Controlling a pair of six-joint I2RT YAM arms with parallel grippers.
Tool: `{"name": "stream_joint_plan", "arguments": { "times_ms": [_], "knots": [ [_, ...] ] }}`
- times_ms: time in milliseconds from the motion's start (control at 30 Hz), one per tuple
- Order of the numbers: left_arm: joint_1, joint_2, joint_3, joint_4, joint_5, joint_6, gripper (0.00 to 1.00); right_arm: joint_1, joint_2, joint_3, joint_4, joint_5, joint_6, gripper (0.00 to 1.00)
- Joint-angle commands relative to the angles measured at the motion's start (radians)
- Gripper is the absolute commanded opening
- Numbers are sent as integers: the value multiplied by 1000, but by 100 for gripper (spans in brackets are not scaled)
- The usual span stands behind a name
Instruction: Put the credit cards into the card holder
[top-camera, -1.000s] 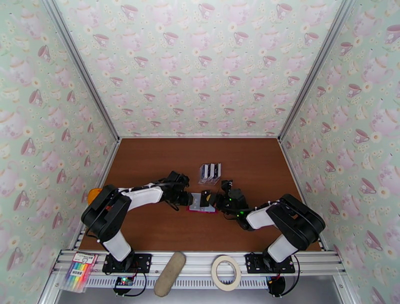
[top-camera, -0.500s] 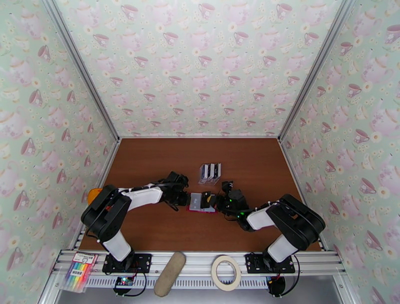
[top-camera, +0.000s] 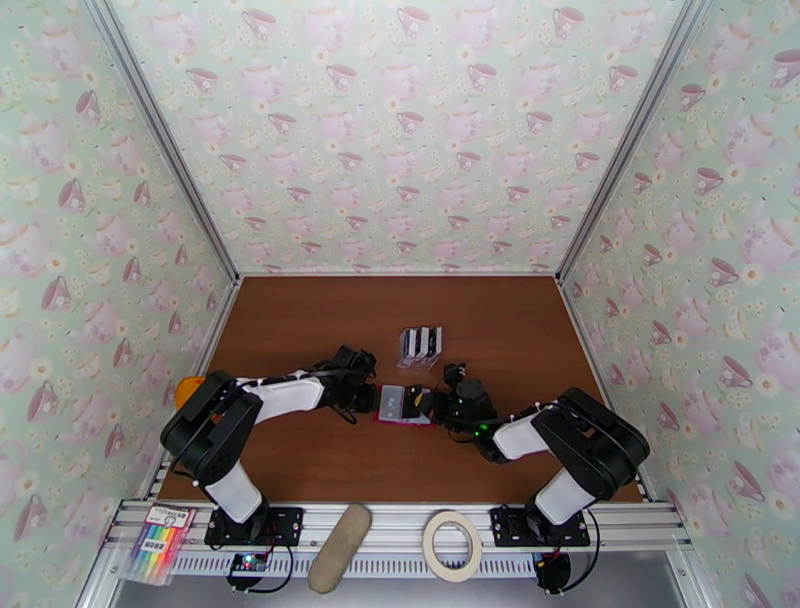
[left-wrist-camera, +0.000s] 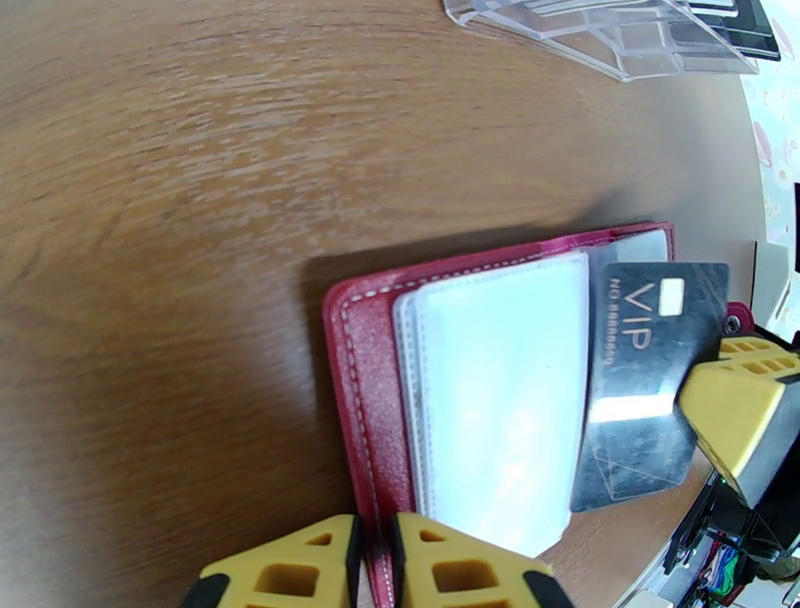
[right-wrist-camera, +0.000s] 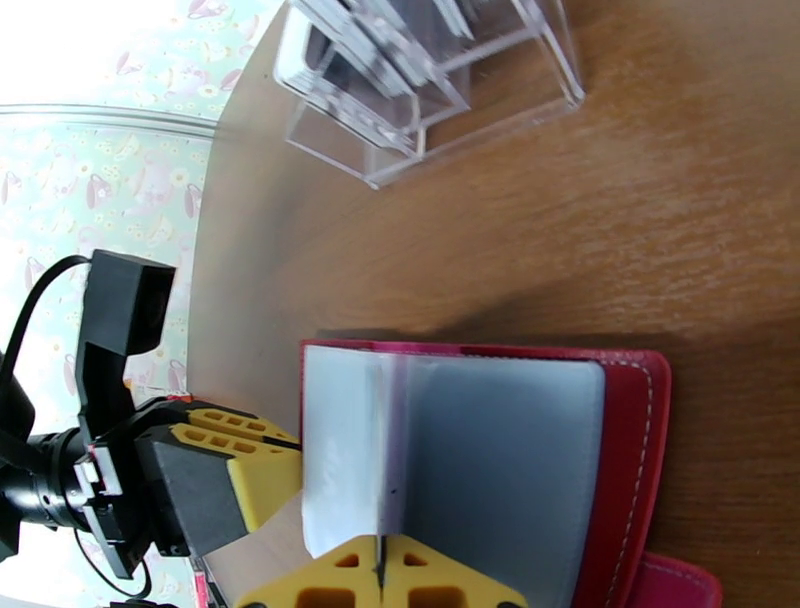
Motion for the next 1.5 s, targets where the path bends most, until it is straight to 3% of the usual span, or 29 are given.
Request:
{"name": "stream_joint_plan", "arguments": {
  "times_ms": [0,333,1233,1467],
  "knots": [
    [-21,13,-42,-46,0,-15,17,8,30,6,33,-14,16,0],
    [-28,7,-64,-35,-2,-26,17,8,94,8,109,-40,46,0],
    [-35,12,-66,-24,-8,-40,16,16,163,48,115,-85,63,0],
    [-34,10,-69,-22,-7,-43,16,16,123,60,19,-65,39,20]
  ]
}}
